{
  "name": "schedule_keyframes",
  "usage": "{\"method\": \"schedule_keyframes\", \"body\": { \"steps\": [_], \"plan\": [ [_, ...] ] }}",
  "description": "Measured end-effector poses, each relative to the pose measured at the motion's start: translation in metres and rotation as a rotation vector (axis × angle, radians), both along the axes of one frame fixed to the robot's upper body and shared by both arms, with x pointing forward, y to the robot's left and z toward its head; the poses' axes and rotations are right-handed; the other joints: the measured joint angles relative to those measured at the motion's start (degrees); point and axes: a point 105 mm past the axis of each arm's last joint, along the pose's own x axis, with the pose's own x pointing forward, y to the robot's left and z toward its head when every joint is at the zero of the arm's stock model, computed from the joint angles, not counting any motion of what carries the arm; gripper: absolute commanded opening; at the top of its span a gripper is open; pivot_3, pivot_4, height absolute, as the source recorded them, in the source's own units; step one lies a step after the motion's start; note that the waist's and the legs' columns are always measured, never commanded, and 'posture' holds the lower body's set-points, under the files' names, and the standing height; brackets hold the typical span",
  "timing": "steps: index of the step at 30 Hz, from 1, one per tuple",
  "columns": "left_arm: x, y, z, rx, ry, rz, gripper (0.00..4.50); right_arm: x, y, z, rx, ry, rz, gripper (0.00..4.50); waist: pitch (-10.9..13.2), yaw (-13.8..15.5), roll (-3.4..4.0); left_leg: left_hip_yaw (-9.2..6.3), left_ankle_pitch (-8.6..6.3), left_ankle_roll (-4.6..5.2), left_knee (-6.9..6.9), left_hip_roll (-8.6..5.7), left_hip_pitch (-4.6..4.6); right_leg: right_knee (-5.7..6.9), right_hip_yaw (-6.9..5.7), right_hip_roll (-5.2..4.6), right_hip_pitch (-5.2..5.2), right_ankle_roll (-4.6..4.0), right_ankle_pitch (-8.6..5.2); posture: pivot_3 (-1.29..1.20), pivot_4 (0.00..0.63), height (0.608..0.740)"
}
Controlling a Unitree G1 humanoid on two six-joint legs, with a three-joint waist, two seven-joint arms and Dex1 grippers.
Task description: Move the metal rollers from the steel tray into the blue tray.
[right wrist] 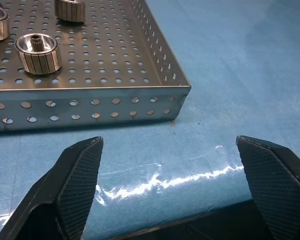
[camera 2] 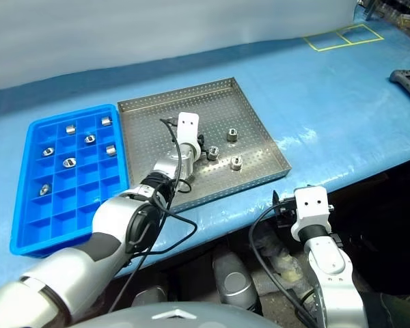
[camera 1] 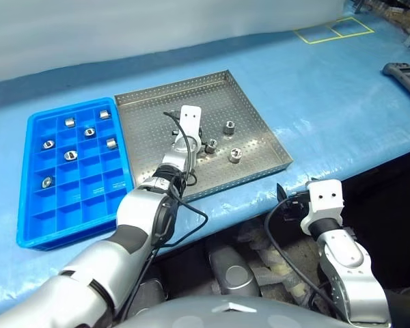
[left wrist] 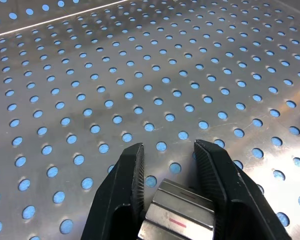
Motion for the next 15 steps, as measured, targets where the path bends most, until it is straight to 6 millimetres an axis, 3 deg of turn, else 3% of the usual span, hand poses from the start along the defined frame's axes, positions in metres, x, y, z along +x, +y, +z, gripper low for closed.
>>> {"method": "schedule_keyframes", "body": {
  "steps": [5, 13, 15],
  "plan": [
    [0.002, -0.001, 0.004, -0.059, -0.027, 0.005, 1.27, 0.006, 0.004, 0.005, -0.003, -0.022, 0.023, 4.50, 0.04, 0.18, -0.06, 0.01, 0.01, 0.19, -0.05, -0.23, -0.13, -0.02, 0.06, -0.19, -0.09, 0.46, 0.11, -0.32, 0.150, 0.740],
    [0.016, 0.003, 0.065, -0.344, -0.286, -0.057, 1.27, 0.022, 0.016, 0.001, -0.002, -0.015, 0.088, 4.50, 0.13, 2.45, -0.11, 0.04, -0.07, 0.37, -0.20, -0.30, -0.29, -0.07, 0.19, -0.22, -0.27, 0.68, 0.06, -0.27, 0.150, 0.740],
    [0.013, 0.010, 0.070, -0.401, -0.328, -0.075, 1.27, 0.022, 0.015, 0.001, -0.008, -0.013, 0.087, 4.50, 0.13, 3.06, -0.11, 0.08, -0.09, 0.40, -0.18, -0.30, -0.27, -0.07, 0.26, -0.21, -0.27, 0.69, 0.06, -0.26, 0.150, 0.740]
  ]
}}
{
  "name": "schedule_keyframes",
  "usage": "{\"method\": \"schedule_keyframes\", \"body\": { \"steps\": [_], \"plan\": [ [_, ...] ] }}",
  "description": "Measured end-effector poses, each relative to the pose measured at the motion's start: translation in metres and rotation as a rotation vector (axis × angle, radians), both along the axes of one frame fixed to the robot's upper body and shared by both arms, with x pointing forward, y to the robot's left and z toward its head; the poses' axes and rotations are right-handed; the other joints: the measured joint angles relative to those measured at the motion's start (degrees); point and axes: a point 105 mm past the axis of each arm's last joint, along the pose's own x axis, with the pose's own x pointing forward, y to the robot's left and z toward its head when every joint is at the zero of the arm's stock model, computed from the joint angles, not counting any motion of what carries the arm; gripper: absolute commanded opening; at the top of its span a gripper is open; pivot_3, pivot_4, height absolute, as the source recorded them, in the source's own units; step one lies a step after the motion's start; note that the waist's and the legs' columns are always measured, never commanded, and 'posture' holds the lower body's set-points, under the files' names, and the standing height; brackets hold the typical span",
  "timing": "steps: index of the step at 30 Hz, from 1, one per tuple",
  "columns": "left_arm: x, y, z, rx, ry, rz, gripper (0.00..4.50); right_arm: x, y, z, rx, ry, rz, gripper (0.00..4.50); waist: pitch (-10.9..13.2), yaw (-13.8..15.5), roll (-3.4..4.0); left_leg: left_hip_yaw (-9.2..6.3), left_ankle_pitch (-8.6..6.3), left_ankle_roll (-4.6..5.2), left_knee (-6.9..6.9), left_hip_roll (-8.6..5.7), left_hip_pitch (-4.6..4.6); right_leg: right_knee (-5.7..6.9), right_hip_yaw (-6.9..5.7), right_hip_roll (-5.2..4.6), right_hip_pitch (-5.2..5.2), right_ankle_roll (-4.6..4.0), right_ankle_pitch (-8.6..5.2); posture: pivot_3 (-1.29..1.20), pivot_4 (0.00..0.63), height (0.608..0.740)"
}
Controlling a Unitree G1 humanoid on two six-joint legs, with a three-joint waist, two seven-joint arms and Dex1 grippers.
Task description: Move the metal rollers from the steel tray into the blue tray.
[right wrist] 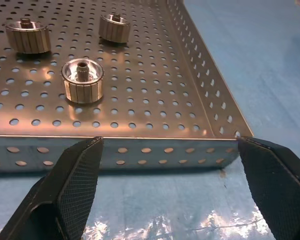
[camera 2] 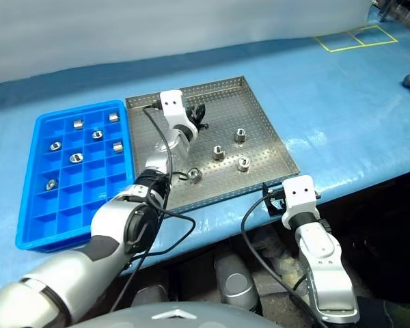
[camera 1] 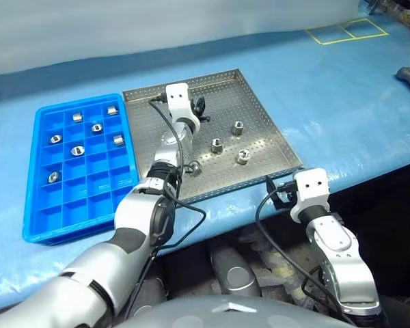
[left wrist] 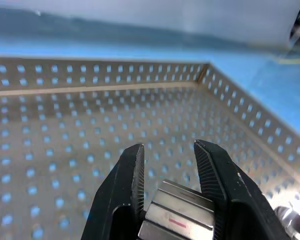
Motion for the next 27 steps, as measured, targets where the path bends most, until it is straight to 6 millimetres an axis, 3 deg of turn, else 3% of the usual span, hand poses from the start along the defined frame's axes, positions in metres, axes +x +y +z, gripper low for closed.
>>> {"method": "schedule_keyframes", "body": {
  "steps": [5, 10, 15, 20, 27],
  "plan": [
    [-0.013, 0.023, -0.009, -0.141, -0.004, -0.018, 1.27, 0.003, -0.002, -0.001, -0.006, 0.003, 0.003, 4.50, 0.08, 0.88, -0.14, 0.22, 0.01, 0.05, 0.20, 0.00, 0.08, 0.11, 0.24, 0.00, 0.02, 0.12, 0.08, -0.21, 0.150, 0.740],
    [-0.033, 0.044, 0.007, -0.375, -0.033, -0.064, 1.27, 0.009, -0.001, -0.002, -0.009, 0.009, 0.024, 4.50, 0.15, 1.72, -0.26, 0.39, 0.06, 0.13, 0.28, 0.01, 0.33, 0.21, 0.46, 0.01, 0.09, 0.05, 0.04, -0.13, 0.150, 0.740],
    [-0.054, 0.051, 0.020, -0.560, -0.056, -0.159, 1.27, 0.021, 0.003, -0.003, -0.017, 0.009, 0.068, 4.50, 0.18, 3.49, -0.34, 0.46, 0.11, 0.21, 0.35, 0.00, 0.45, 0.24, 0.62, 0.09, 0.14, 0.00, 0.03, -0.05, 0.150, 0.740],
    [-0.073, 0.050, 0.030, -0.855, -0.022, -0.292, 1.27, 0.034, 0.016, -0.004, -0.010, 0.013, 0.131, 4.50, 0.25, 6.36, -0.45, 0.43, 0.26, 0.46, 0.38, 0.00, 0.61, 0.26, 0.61, 0.13, 0.13, 0.00, 0.04, -0.01, 0.150, 0.740],
    [-0.090, 0.053, 0.045, -1.171, -0.012, -0.457, 1.27, 0.039, 0.030, -0.008, -0.010, 0.021, 0.196, 4.50, 0.29, 10.62, -0.54, 0.44, 0.30, 0.51, 0.61, -0.01, 0.50, 0.29, 0.67, 0.17, 0.10, -0.01, 0.06, 0.00, 0.150, 0.740]
  ]
}}
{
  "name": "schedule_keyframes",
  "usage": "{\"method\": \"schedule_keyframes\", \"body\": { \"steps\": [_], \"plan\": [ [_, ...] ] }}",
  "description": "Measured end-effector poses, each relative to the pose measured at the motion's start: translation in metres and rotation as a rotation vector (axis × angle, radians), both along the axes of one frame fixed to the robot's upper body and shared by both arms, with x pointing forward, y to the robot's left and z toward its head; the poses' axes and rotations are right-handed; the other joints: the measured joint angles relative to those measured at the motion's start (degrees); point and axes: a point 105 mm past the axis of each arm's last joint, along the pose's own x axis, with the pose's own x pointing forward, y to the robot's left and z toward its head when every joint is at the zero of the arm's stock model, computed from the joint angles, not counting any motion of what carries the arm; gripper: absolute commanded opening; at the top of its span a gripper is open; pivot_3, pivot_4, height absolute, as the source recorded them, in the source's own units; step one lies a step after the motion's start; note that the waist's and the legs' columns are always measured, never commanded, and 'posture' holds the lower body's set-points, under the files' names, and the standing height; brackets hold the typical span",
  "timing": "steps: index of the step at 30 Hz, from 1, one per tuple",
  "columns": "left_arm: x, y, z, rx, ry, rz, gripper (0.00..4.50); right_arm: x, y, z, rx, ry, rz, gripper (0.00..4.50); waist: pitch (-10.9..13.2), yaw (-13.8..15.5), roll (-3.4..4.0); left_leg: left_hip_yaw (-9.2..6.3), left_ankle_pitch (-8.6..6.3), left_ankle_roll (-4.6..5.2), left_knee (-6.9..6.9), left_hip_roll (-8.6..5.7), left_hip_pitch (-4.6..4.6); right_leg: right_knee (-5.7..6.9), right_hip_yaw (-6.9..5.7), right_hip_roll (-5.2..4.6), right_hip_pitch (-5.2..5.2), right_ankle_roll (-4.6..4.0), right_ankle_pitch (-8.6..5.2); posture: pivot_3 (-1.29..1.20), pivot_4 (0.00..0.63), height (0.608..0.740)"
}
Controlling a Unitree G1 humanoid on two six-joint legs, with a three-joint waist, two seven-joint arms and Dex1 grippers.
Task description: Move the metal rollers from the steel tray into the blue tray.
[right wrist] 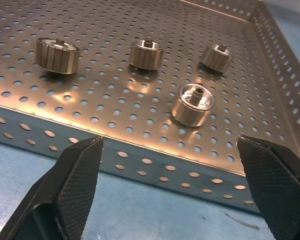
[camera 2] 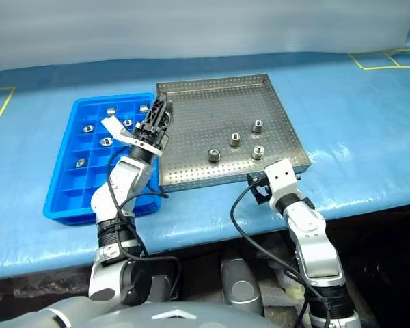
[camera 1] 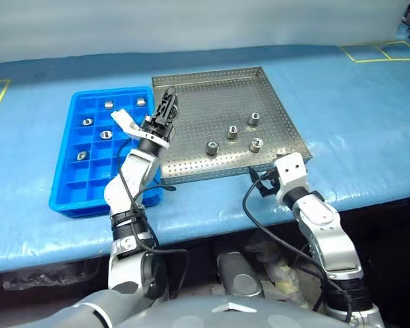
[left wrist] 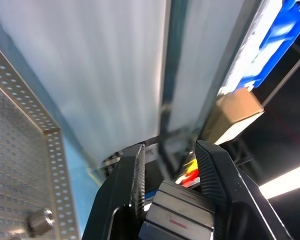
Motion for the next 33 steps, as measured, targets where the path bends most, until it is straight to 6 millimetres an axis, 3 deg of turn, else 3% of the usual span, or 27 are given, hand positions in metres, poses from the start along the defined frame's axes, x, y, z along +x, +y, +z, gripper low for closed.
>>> {"method": "schedule_keyframes", "body": {
  "steps": [5, 8, 12, 17, 21, 26, 29, 33],
  "plan": [
    [-0.003, 0.009, 0.001, -0.024, -0.002, 0.015, 1.27, 0.000, 0.002, -0.004, -0.003, 0.012, 0.005, 4.50, 0.02, 2.46, -0.04, 0.10, -0.03, -0.04, 0.02, -0.14, -0.18, -0.04, 0.33, 0.00, -0.10, 0.02, 0.07, 0.02, 0.150, 0.740],
    [0.006, 0.021, -0.010, 0.170, 0.073, 0.193, 1.27, 0.000, 0.001, -0.005, -0.007, 0.012, 0.002, 4.50, 0.02, 3.07, -0.05, 0.22, -0.05, -0.07, -0.01, -0.13, -0.13, -0.08, 0.51, 0.04, -0.11, -0.01, 0.12, 0.03, 0.150, 0.740],
    [0.008, 0.053, -0.028, 0.488, 0.177, 0.531, 1.27, 0.002, 0.002, -0.006, -0.005, 0.006, 0.006, 4.50, 0.04, 3.39, -0.12, 0.37, -0.05, -0.08, -0.03, -0.04, -0.09, -0.13, 0.58, 0.10, -0.14, -0.11, 0.24, 0.05, 0.150, 0.740],
    [-0.009, 0.075, -0.020, 0.794, 0.154, 0.804, 1.27, 0.006, 0.003, -0.007, -0.008, 0.008, 0.017, 4.50, 0.04, 3.98, -0.15, 0.48, -0.06, -0.08, -0.01, 0.04, -0.05, -0.19, 0.59, 0.12, -0.14, -0.11, 0.25, 0.09, 0.150, 0.740],
    [-0.021, 0.083, -0.011, 0.929, 0.131, 0.940, 1.27, 0.008, 0.013, -0.005, 0.047, 0.020, 0.062, 4.50, 0.04, 5.16, -0.18, 0.47, -0.06, -0.08, 0.01, 0.08, -0.07, -0.19, 0.56, 0.15, -0.15, -0.10, 0.25, 0.12, 0.150, 0.740],
    [-0.034, 0.094, -0.020, 1.082, 0.194, 1.048, 1.27, -0.030, 0.074, 0.023, 0.376, 0.112, 0.514, 4.50, 0.08, 7.13, -0.11, 0.26, -0.09, -0.04, -0.23, -0.08, -0.29, -0.37, 0.54, 0.07, -0.22, -0.10, 0.25, 0.14, 0.150, 0.740],
    [-0.040, 0.103, -0.032, 1.164, 0.260, 1.086, 1.27, -0.050, 0.082, 0.039, 0.391, 0.143, 0.688, 4.50, 0.06, 8.81, -0.12, 0.04, -0.23, 0.00, -0.26, -0.11, -0.52, -0.80, 0.31, 0.02, -0.16, -0.07, 0.29, 0.14, 0.150, 0.740],
    [-0.042, 0.111, -0.039, 1.238, 0.333, 1.121, 1.27, -0.057, 0.088, 0.048, 0.442, 0.148, 0.754, 4.50, 0.05, 10.56, -0.14, -0.23, -0.38, -0.02, -0.23, -0.17, -0.73, -0.91, -0.16, -0.13, -0.19, -0.10, 0.29, 0.15, 0.150, 0.740]
  ]
}}
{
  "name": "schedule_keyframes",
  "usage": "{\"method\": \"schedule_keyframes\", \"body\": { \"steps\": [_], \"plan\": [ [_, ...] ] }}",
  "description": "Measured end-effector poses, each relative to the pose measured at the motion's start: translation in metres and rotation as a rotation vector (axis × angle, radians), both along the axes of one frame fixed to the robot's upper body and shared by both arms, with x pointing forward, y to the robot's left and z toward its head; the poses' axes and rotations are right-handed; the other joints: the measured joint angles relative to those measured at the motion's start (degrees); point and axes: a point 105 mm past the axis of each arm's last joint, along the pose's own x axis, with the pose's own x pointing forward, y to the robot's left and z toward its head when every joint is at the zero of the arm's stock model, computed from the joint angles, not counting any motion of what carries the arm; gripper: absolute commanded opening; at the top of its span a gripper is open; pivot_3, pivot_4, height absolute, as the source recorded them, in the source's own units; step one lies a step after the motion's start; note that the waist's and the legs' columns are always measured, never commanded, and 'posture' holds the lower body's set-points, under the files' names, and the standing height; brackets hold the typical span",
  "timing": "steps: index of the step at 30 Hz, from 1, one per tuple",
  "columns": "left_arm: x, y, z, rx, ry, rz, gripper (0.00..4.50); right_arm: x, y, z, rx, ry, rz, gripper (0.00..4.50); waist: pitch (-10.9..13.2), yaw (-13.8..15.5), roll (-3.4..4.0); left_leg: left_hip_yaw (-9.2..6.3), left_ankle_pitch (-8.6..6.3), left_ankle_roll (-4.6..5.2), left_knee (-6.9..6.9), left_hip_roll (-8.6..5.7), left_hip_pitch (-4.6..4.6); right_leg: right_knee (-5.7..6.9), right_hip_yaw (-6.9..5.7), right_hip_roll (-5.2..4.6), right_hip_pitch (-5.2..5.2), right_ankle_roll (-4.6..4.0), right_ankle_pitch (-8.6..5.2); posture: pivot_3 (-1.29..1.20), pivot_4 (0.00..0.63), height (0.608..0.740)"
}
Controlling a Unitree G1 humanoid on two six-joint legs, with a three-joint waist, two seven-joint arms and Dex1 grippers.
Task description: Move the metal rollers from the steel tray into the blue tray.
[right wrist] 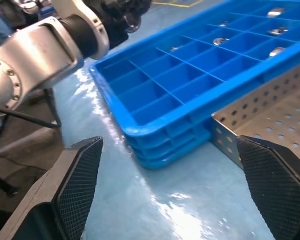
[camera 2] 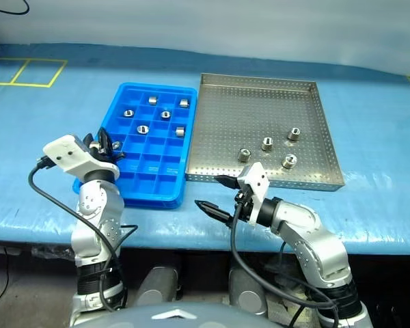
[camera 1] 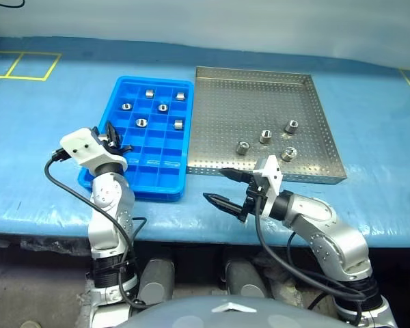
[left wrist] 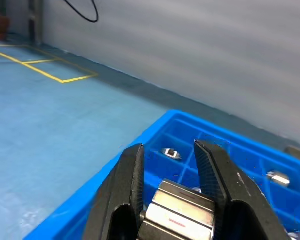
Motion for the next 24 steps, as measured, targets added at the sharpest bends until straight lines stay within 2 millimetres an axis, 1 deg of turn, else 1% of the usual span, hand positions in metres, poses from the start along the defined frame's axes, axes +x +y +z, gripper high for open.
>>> {"method": "schedule_keyframes", "body": {
  "steps": [4, 6, 13, 20, 24],
  "plan": [
    [-0.001, 0.006, -0.012, 0.016, 0.097, 0.048, 1.27, 0.007, -0.004, 0.014, 0.031, -0.032, -0.023, 4.50, 0.00, 0.91, 0.00, -0.30, -0.03, -0.06, 0.01, 0.04, -0.07, 0.01, -0.41, -0.01, 0.01, -0.07, -0.04, 0.15, 0.150, 0.740],
    [-0.001, 0.007, -0.018, 0.023, 0.142, 0.052, 1.27, 0.009, -0.007, 0.017, 0.040, -0.036, -0.040, 4.50, 0.00, 1.15, 0.00, -0.44, -0.03, -0.09, 0.01, 0.04, -0.11, 0.01, -0.58, -0.01, 0.03, -0.08, -0.05, 0.15, 0.150, 0.740],
    [-0.004, 0.005, -0.031, 0.042, 0.222, 0.056, 1.27, 0.010, -0.009, 0.012, 0.001, -0.031, -0.058, 4.50, -0.02, 1.22, 0.03, -0.51, -0.02, -0.14, 0.01, 0.04, -0.15, 0.02, -0.69, -0.04, 0.02, -0.11, -0.04, 0.15, 0.150, 0.740],
    [-0.022, 0.021, -0.033, 0.115, 0.285, 0.209, 1.27, 0.011, -0.011, 0.009, -0.022, -0.036, -0.068, 4.50, -0.06, 1.23, 0.11, -0.51, -0.02, -0.15, 0.02, 0.05, -0.08, 0.05, -0.69, -0.04, 0.09, -0.16, -0.06, 0.16, 0.150, 0.740],
    [-0.026, 0.022, -0.033, 0.119, 0.300, 0.216, 1.27, 0.012, -0.011, 0.009, -0.025, -0.042, -0.076, 4.50, -0.08, 1.21, 0.14, -0.51, -0.02, -0.16, 0.03, 0.05, -0.03, 0.07, -0.70, -0.04, 0.13, -0.23, -0.11, 0.17, 0.150, 0.740]
  ]
}}
